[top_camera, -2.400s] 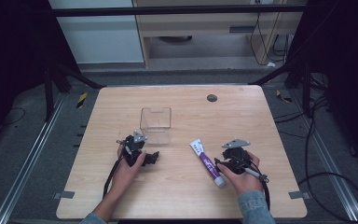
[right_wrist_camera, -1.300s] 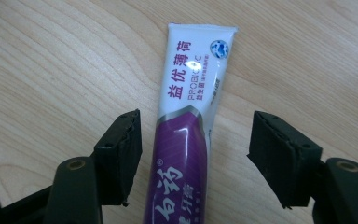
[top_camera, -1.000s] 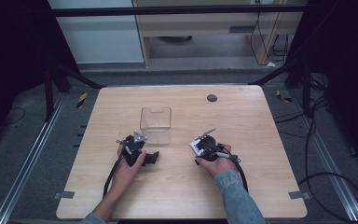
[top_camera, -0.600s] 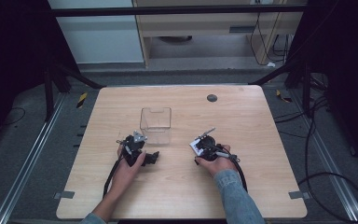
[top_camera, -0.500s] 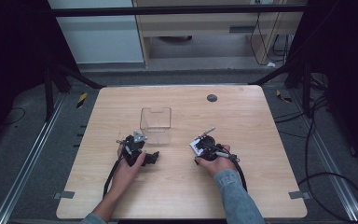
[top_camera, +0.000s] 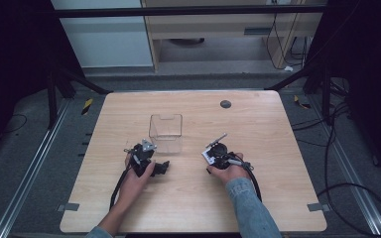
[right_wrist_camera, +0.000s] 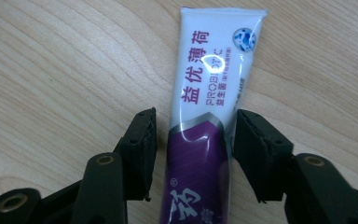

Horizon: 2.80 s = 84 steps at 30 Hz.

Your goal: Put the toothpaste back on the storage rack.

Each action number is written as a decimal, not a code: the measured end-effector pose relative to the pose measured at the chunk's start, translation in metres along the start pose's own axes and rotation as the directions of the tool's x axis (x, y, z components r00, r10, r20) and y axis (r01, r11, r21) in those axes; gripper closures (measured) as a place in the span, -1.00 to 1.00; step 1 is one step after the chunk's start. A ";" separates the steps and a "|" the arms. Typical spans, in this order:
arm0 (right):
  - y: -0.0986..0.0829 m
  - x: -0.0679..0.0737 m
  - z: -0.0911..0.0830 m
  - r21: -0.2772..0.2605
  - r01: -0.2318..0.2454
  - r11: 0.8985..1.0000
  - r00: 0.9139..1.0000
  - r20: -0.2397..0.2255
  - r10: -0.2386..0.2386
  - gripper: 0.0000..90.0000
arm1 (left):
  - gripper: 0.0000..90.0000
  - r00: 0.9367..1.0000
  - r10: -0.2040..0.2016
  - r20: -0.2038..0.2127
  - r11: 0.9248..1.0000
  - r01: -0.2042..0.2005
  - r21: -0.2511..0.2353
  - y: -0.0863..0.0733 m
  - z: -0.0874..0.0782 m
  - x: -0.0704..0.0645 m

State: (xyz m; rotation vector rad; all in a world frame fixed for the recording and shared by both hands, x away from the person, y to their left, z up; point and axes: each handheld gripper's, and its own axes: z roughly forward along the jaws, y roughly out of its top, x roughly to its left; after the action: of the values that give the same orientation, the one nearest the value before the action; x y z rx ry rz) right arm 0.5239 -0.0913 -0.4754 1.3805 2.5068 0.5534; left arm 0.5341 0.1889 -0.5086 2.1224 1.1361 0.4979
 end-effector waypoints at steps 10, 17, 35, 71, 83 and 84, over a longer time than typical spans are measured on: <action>0.004 -0.001 -0.001 0.025 -0.004 1.000 1.000 -0.001 0.004 0.30 | -1.00 1.000 -0.002 0.000 1.000 0.002 -0.001 0.000 0.000 0.000; 0.007 0.004 -0.001 0.043 0.031 0.999 0.999 0.021 -0.032 0.44 | -1.00 1.000 -0.002 0.000 1.000 0.002 -0.001 0.000 0.000 0.000; 0.005 -0.003 -0.016 -0.081 -0.027 0.996 1.000 -0.011 0.027 0.75 | -1.00 1.000 -0.002 -0.001 1.000 0.002 -0.002 0.000 0.001 0.000; 0.041 -0.016 -0.065 -0.396 -0.059 0.916 0.998 0.002 0.065 0.75 | -1.00 1.000 -0.002 0.000 1.000 0.002 -0.001 0.000 0.000 0.000; 0.061 -0.013 -0.070 -0.491 -0.054 0.869 0.997 0.023 0.074 0.76 | -1.00 1.000 -0.003 0.000 1.000 0.003 -0.002 0.000 0.001 0.000; 0.062 -0.012 -0.071 -0.498 -0.053 0.866 0.997 0.024 0.075 0.76 | -1.00 1.000 -0.002 0.000 1.000 0.002 -0.001 0.000 0.000 0.000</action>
State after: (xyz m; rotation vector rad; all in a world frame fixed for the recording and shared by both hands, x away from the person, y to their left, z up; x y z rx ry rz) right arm 0.5515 -0.0869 -0.3844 1.2512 2.0743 1.0815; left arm 0.5345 0.1885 -0.5087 2.1204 1.1375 0.4971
